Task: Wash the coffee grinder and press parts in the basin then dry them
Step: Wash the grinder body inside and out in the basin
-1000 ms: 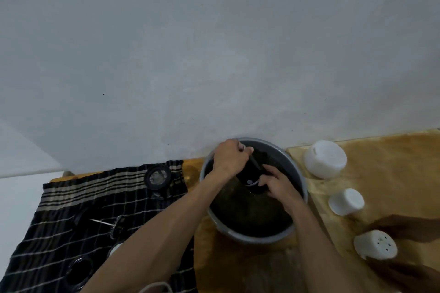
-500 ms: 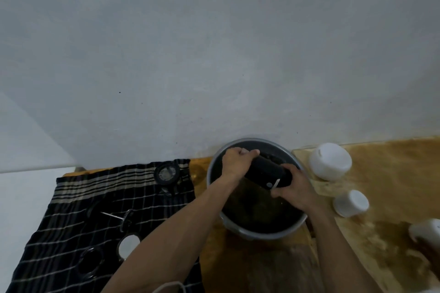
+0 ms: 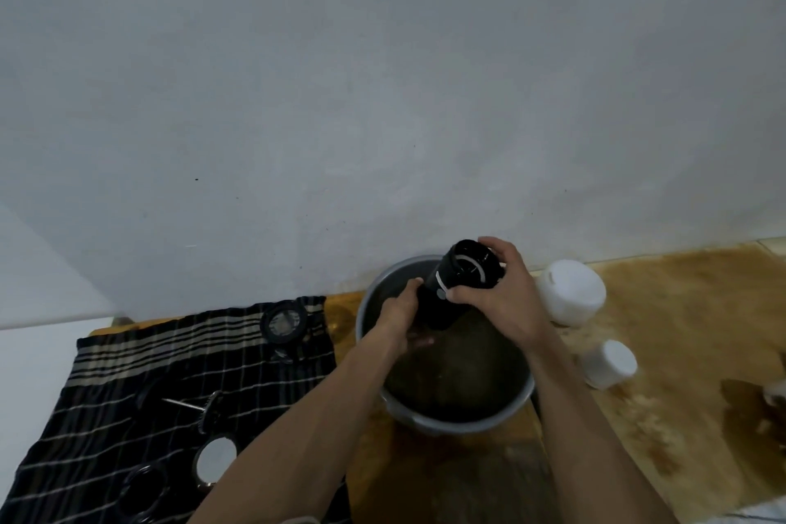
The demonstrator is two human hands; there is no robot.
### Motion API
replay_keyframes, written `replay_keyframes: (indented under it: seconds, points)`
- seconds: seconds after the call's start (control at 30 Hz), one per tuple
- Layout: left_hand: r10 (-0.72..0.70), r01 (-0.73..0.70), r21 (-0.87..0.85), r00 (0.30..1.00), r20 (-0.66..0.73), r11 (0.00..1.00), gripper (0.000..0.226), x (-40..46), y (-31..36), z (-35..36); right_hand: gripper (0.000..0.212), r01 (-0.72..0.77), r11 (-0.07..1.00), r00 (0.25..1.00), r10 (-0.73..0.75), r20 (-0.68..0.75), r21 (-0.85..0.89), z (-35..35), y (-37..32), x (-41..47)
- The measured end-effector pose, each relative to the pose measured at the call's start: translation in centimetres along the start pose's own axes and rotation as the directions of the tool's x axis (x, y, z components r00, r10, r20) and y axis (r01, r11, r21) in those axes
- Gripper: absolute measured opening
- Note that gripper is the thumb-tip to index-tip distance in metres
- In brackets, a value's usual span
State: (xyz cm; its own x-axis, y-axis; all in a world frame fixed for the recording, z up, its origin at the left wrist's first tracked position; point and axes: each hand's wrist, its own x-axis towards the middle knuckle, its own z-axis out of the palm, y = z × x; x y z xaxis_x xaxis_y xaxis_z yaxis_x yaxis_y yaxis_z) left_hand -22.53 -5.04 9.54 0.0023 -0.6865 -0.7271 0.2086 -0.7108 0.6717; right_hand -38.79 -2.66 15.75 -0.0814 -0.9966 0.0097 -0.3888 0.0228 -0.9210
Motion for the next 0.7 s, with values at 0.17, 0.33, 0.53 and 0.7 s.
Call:
replay_keyframes:
  seconds: [0.17,0.33,0.53,0.7]
  points:
    - [0.290,-0.301,0.224,0.954,0.082,0.927,0.032,-0.7,0.5,-0.6,0.084,0.125,0.984,0.991,-0.129,-0.027,-0.131,0.9,-3.0,0.0]
    - [0.583,-0.727,0.344,0.684,0.438,0.594,0.063,-3.3,1.2,-2.6,0.082,0.190,0.971,0.978,-0.200,-0.059,-0.142,0.4,-5.8,0.2]
    - [0.643,-0.759,0.364,0.651,0.404,0.540,0.091,-4.5,3.3,-1.6,0.080,0.283,0.944,0.950,-0.299,-0.084,-0.169,-0.4,-8.7,0.5]
    - [0.490,-0.649,0.477,0.761,0.426,0.593,0.093,-2.3,0.7,-1.8,0.079,0.152,0.952,0.988,-0.154,0.014,-0.266,1.4,-5.7,0.5]
